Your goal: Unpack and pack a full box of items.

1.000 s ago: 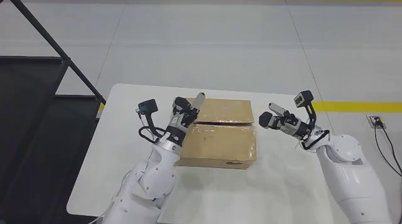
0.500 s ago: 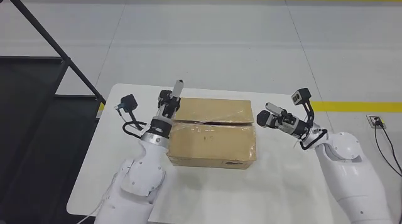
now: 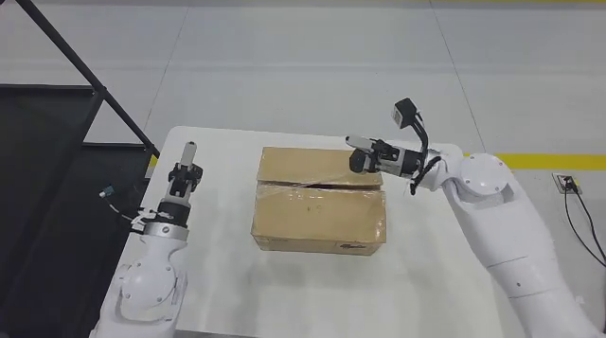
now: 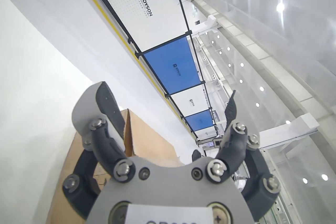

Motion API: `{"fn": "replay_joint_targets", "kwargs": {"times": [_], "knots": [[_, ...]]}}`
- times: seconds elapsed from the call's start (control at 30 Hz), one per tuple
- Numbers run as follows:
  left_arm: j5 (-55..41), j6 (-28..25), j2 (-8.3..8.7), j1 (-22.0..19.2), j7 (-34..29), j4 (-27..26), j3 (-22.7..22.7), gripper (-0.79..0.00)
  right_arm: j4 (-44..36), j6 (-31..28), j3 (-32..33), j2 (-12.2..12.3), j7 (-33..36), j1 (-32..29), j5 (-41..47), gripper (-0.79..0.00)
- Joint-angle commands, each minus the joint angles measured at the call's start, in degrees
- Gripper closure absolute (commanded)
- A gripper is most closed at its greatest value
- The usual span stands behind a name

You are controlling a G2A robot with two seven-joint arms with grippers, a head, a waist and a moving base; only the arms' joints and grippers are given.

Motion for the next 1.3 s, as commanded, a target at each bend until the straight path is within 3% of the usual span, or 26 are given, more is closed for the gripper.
{"fn": "replay_joint_targets", "kwargs": {"times": [0.0, 0.23, 0.57, 0.7, 0.83, 0.97, 1.27], "knots": [[-0.78, -0.21, -0.03, 0.23, -0.19, 0.42, 0.07, -0.785, 2.43, 1.11, -0.7, -0.29, -0.96, 2.04, -0.63, -0.785], [0.29, -0.7, 0.01, 0.43, -0.77, 1.28, 0.6, -0.785, 6.65, 0.66, 0.83, 0.72, 4.8, 4.2, -3.45, -0.785], [0.87, -0.86, 0.03, -0.53, -2.46, 1.14, 1.82, -0.785, 6.57, 0.37, -0.66, 1.72, 3.83, 4.11, -14.43, -0.785], [0.81, -1.1, 0.08, -0.29, -2.73, 0.9, 1.64, -0.785, 9.05, -2.63, -1.65, 1.45, 5.5, 5.11, -13.96, -0.785], [0.55, -1.2, 0.14, 0.07, -2.58, 0.92, 1.08, -0.785, 12.36, -2.07, -2.61, 0.86, 7.54, 7.01, -11.51, -0.776], [0.41, -1.12, 0.17, 0.18, -2.54, 0.94, 0.92, -0.785, 16.16, -1.73, -3.43, 0.16, 9.15, 8.79, -8.42, -0.653], [0.67, -0.91, 0.16, -0.23, -2.21, 0.97, 1.31, -0.785, 22.17, -0.27, -5.54, -1.43, 11.43, 11.92, -4.24, -0.699]]}}
